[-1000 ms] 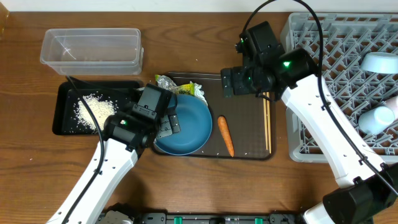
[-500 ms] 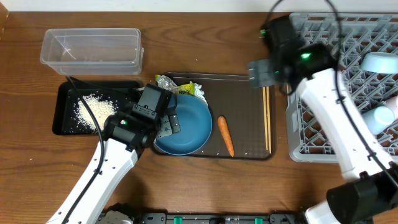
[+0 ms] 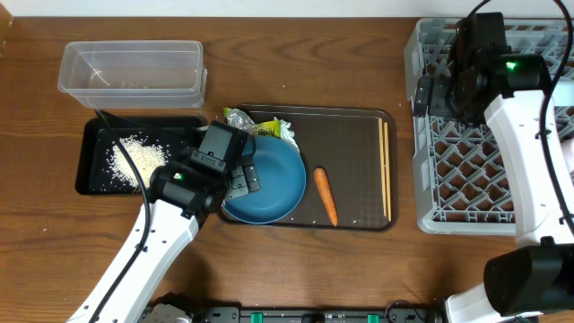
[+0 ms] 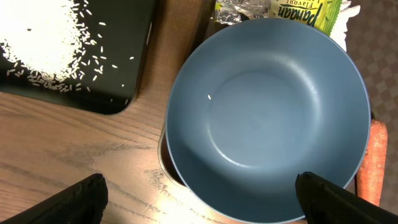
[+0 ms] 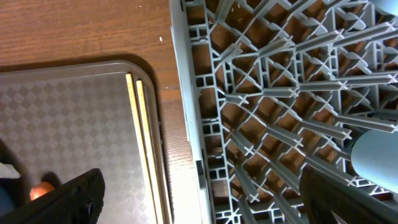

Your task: Sort waste into correct bins and load items into the dishwasher rack

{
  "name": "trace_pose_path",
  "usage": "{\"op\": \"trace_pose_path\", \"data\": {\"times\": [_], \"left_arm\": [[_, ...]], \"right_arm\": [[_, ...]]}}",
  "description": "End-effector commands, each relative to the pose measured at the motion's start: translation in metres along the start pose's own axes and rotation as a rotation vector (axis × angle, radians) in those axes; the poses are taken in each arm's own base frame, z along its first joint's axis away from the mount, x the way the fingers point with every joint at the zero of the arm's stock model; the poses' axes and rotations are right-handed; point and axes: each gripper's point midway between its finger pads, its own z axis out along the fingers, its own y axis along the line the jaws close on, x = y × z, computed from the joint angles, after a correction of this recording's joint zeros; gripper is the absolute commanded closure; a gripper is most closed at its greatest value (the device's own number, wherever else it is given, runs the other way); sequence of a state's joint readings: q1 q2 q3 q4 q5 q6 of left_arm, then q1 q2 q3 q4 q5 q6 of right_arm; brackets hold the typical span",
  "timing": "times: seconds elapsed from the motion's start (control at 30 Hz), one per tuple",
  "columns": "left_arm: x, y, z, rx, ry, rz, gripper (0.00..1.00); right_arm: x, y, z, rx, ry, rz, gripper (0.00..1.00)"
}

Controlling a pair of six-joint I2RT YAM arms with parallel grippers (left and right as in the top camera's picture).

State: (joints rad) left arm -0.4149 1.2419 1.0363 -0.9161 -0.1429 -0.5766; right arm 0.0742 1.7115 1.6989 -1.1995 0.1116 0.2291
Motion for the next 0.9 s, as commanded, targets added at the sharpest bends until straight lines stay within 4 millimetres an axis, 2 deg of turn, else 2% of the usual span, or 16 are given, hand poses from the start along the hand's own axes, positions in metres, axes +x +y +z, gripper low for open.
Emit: {"op": "trace_pose_path", "data": {"times": [0.0,0.3,0.53,0.67,0.87], "left_arm": [[-0.005,0.003,-0.001,-0.019,-0.016,-0.009,0.00],[-0.005,0.003,-0.001,-0.019,-0.016,-0.009,0.01],[-0.014,-0.007,-0.001,0.029,-0.049,-0.028,0.00],[0.020,-0.031,-0.004,0.179,0.130,-0.017,0.00],[0.048,-0.028,0.017,0.144,0.228,0.010,0.01]], "right_arm": [[0.001,0.002,0.003,-0.011,0.012,-0.001,0.01],[0.001,0.002,0.003,-0.011,0.012,-0.001,0.01],[0.001,0.002,0.003,-0.011,0.011,-0.001,0.01],[0.001,0.002,0.003,-0.011,0.012,-0.001,0.01],[0.001,0.002,0.003,-0.011,0.012,-0.001,0.01]]}}
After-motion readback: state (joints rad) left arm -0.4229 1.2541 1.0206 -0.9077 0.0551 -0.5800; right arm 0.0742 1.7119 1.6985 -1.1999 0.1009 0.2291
